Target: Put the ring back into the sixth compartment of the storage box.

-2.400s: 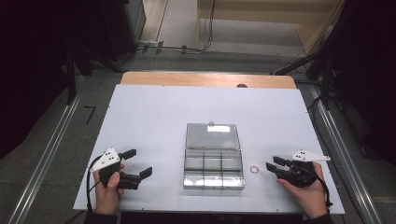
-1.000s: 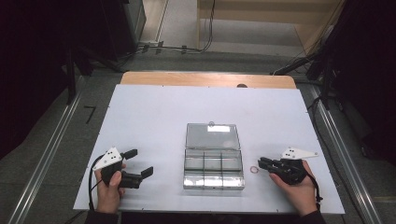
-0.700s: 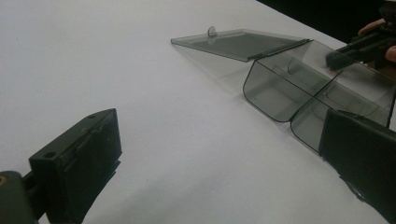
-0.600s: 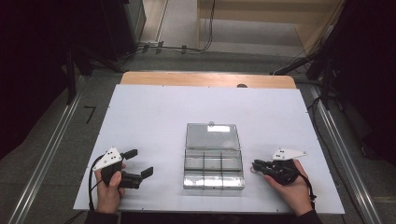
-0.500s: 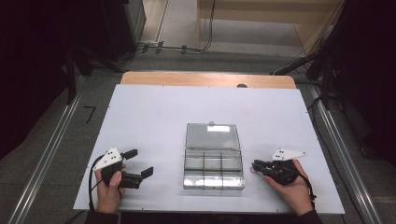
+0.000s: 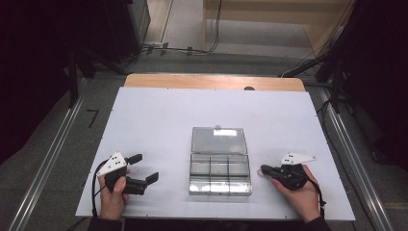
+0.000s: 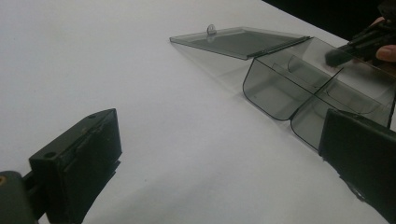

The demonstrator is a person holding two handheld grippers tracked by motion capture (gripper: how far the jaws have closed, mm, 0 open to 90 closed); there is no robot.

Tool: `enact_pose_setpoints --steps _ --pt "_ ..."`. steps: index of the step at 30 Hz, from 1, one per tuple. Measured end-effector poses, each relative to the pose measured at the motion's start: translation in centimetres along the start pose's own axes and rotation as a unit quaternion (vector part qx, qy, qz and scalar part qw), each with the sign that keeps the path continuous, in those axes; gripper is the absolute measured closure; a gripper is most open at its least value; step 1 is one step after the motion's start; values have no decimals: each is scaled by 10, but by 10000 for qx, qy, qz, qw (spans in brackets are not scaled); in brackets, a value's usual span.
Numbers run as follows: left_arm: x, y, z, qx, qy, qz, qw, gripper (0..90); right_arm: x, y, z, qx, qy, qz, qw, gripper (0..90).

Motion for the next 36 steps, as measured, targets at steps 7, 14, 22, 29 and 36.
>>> enact_pose_setpoints --steps 7,14,22,29,36 --pt "0 0 0 10 1 11 10000 0 2 4 -1 126 -159 -48 9998 866" --pt "0 0 0 3 -5 3 10000 0 2 11 -3 254 -199 -108 9994 865" --pt "0 0 0 6 -3 0 10000 0 -1 22 -7 441 -185 -131 9988 865" --pt "1 0 0 13 -4 -7 10000 0 -4 30 -10 559 -134 -145 9982 865" --pt "1 0 0 11 -9 -5 10000 0 -6 36 -13 630 -105 -148 9978 865"
Point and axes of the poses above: each handheld gripper's, and its own axes: y roughly backward along the jaws, z roughly out of its underside, x roughly to its right, the point moved 5 cm from there along -y, roughly forward along the jaws, and after that the axes turned 8 degrees about -z, right-handed, at the moved point
